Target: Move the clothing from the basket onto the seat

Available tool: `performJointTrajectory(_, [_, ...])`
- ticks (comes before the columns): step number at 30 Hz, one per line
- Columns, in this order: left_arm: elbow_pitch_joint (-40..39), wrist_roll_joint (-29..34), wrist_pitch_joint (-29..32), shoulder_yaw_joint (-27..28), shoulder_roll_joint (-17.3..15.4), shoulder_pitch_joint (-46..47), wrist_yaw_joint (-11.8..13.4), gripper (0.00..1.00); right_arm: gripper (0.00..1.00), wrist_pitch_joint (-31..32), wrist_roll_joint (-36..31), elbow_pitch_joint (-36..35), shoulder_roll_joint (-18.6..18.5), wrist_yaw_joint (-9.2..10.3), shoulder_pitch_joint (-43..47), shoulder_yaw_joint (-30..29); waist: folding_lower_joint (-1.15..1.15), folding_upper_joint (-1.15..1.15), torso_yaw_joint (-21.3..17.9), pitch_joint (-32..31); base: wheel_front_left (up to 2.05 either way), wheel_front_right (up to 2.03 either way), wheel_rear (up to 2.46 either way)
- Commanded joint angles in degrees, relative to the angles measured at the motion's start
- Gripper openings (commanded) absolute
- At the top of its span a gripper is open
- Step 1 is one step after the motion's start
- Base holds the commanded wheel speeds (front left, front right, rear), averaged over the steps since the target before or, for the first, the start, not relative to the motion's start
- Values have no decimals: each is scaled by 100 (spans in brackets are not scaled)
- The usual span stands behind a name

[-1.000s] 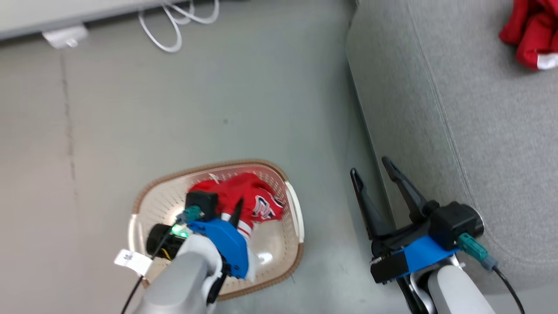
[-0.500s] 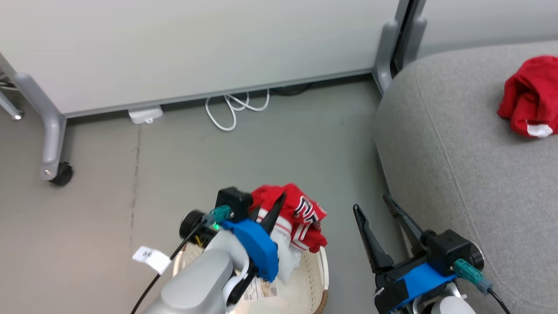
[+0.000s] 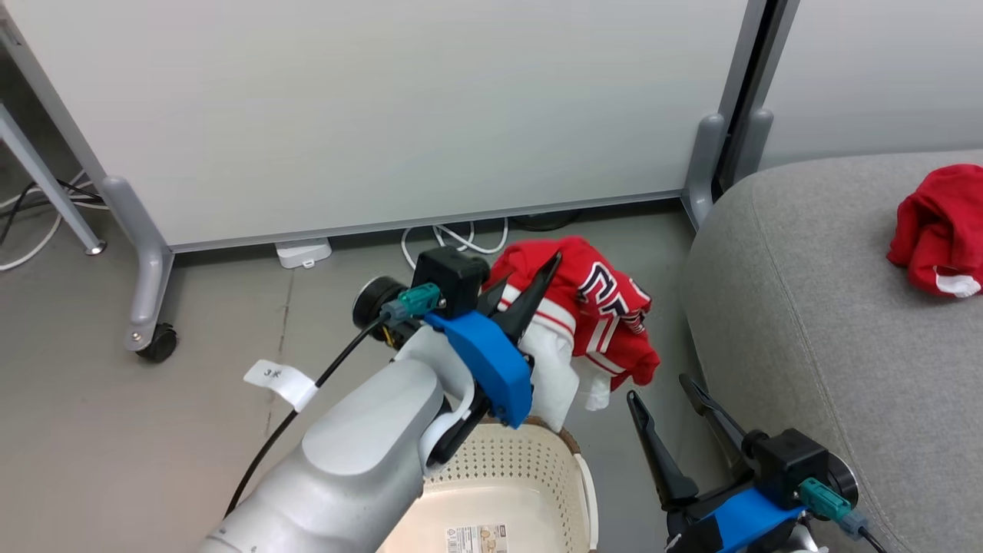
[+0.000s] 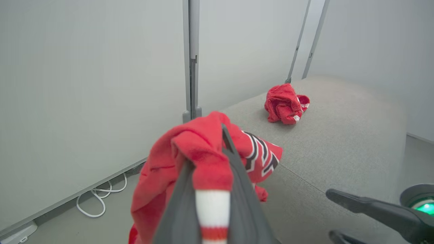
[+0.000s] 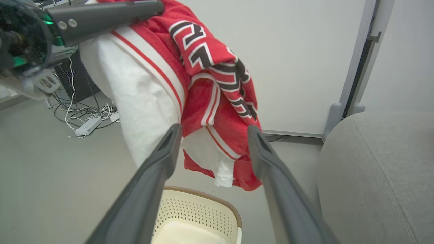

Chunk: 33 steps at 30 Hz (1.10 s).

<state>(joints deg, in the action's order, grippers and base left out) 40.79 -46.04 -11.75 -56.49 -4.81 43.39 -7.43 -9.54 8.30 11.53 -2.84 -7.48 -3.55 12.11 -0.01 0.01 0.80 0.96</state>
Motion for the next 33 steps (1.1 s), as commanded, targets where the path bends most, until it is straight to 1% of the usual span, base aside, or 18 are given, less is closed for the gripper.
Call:
performJointTrajectory(1, [-48, -34, -50, -1, 7, 128, -3, 0, 100, 37, -37, -51, -8, -3, 91, -5, 1, -1, 38, -40, 0, 0, 0])
performJointTrajectory(5, [-81, -81, -63, -12, 26, 221, -4, 0, 100, 88, -60, -127, -8, -3, 123, -4, 1, -1, 75, -52, 0, 0, 0])
performJointTrajectory(11, [-34, 12, -107, -84, 24, 254, 33, 0, 100, 126, -92, -217, -8, -3, 146, -50, 1, -1, 123, -4, 0, 0, 0])
performJointTrajectory(17, [-24, -22, -134, -79, 40, 254, 36, 0, 100, 185, -163, -228, -8, -3, -40, -98, 1, -1, 139, 87, 0, 0, 0])
performJointTrajectory(24, [-38, 9, -175, -124, 69, 297, 32, 0, 100, 623, -369, 82, -24, -3, -704, -265, 1, -1, 177, 243, 0, 0, 0])
performJointTrajectory(29, [-40, -17, -190, -186, 98, 326, 24, 0, 100, 817, -334, 573, -196, -3, -1303, -156, 1, -1, 224, 302, 0, 0, 0])
performJointTrajectory(33, [-40, -42, -199, -240, 123, 341, 16, 0, 100, 787, -316, 1029, -324, -3, -1739, -58, 1, -1, 262, 310, 0, 0, 0])
